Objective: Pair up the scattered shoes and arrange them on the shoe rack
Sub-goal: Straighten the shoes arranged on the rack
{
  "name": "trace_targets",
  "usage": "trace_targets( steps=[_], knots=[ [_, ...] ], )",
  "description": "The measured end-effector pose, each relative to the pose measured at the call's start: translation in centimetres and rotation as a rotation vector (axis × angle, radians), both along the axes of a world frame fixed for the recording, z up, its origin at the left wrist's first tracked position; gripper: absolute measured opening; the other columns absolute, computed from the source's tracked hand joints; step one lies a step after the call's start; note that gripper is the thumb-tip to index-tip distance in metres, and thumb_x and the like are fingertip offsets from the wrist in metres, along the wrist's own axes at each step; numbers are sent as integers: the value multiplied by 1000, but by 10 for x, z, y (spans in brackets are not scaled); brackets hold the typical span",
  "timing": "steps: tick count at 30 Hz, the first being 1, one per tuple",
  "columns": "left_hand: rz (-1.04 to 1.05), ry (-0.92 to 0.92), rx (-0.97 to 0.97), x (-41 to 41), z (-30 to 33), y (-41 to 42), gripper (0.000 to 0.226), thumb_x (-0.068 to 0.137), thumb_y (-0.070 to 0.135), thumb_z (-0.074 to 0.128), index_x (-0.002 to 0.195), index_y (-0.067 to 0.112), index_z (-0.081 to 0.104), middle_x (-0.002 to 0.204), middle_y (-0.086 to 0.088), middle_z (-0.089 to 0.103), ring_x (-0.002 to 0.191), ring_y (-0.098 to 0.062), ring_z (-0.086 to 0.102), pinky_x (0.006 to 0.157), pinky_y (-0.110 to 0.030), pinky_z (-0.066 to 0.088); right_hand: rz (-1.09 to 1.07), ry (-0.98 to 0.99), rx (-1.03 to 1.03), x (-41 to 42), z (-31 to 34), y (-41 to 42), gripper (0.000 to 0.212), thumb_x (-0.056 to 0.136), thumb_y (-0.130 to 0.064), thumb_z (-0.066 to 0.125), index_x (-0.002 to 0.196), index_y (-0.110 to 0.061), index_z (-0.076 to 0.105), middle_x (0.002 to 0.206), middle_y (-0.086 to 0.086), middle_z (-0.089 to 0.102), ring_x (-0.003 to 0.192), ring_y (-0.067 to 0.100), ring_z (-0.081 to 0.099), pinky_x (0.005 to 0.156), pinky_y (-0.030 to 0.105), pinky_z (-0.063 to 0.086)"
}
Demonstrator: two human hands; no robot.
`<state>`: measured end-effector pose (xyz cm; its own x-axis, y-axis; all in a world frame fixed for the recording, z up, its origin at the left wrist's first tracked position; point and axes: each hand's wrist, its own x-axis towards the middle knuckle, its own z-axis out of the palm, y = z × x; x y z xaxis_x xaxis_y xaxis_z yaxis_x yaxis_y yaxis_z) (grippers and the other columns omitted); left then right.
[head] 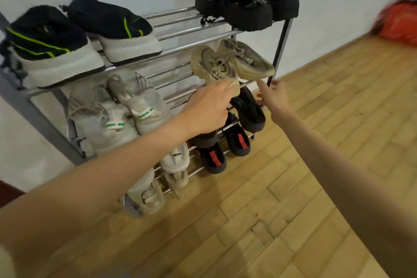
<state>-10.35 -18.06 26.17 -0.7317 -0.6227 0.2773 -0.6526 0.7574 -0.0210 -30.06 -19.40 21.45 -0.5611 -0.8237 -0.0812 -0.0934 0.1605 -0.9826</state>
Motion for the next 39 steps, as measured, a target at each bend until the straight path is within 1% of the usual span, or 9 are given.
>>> trace_targets(
  steps=[3, 6, 9, 14, 24, 29, 31, 34, 39],
  knots=[
    [-71, -116, 13, -10, -5, -18, 66, 88, 12, 54, 148, 12, 26, 160, -9, 16, 145, -24, 21, 115, -36, 25, -39, -232, -34, -11, 11, -33, 64, 91, -38, 63, 137, -1, 38, 114, 14, 58, 79, 17, 63, 77, 32, 59],
    [-76, -137, 27, -10, -6, -28, 61, 90, 16, 56, 145, 8, 31, 159, -8, 17, 145, -23, 21, 113, -34, 26, -94, -460, -97, -21, 19, -53, 38, 95, -19, 59, 123, 1, 45, 108, 19, 59, 72, 21, 64, 84, 40, 58],
    [-96, -73, 81, -7, -4, -30, 59, 91, 18, 57, 144, 8, 34, 159, -6, 20, 143, -22, 23, 112, -31, 26, -75, -489, -94, -25, 26, -53, 24, 98, 1, 43, 120, 6, 47, 107, 20, 60, 87, 29, 66, 84, 44, 58],
    [-111, 68, 263, -6, -5, -33, 56, 90, 20, 60, 141, 8, 41, 156, -3, 26, 140, -19, 30, 112, -27, 24, -205, -535, -196, -34, 22, -31, 19, 97, 5, 36, 113, 3, 45, 91, 11, 55, 66, 22, 64, 67, 33, 61],
    [269, 994, 899, -17, 6, -39, 43, 96, 28, 53, 130, 4, 47, 115, -14, 61, 94, -18, 63, 79, -31, 54, -256, -507, -242, -72, 7, 29, 18, 99, -13, 45, 89, -10, 60, 71, 1, 50, 55, 10, 44, 44, 19, 36],
    [230, 1065, 1233, -17, 25, -22, 54, 95, 58, 30, 117, 19, 60, 106, -12, 67, 84, -25, 66, 67, -31, 54, -117, -470, -240, -69, 15, 38, 21, 101, -25, 47, 89, -14, 61, 68, -4, 67, 62, 10, 63, 58, 25, 53],
    [171, 1036, 1300, -12, 32, -17, 50, 96, 54, 35, 115, 19, 65, 104, -7, 71, 89, -21, 69, 74, -30, 56, -29, -449, -223, -62, 25, 36, 22, 100, -28, 49, 89, -13, 61, 65, -5, 70, 60, 10, 67, 64, 27, 56],
    [129, 954, 1366, 2, 42, -6, 29, 94, 38, 50, 97, 16, 68, 73, 4, 72, 64, -10, 69, 62, -23, 54, 79, -395, -168, -53, 41, 30, 28, 98, -36, 52, 93, -11, 62, 81, 2, 72, 71, 16, 71, 72, 31, 60],
    [123, 879, 1534, 24, 37, 8, 33, 80, 34, 61, 104, 12, 68, 79, 1, 73, 62, -10, 68, 56, -22, 56, 133, -393, -47, -41, 53, 27, 44, 92, -41, 61, 115, -3, 58, 107, 12, 71, 94, 25, 72, 86, 40, 58]
  ],
)
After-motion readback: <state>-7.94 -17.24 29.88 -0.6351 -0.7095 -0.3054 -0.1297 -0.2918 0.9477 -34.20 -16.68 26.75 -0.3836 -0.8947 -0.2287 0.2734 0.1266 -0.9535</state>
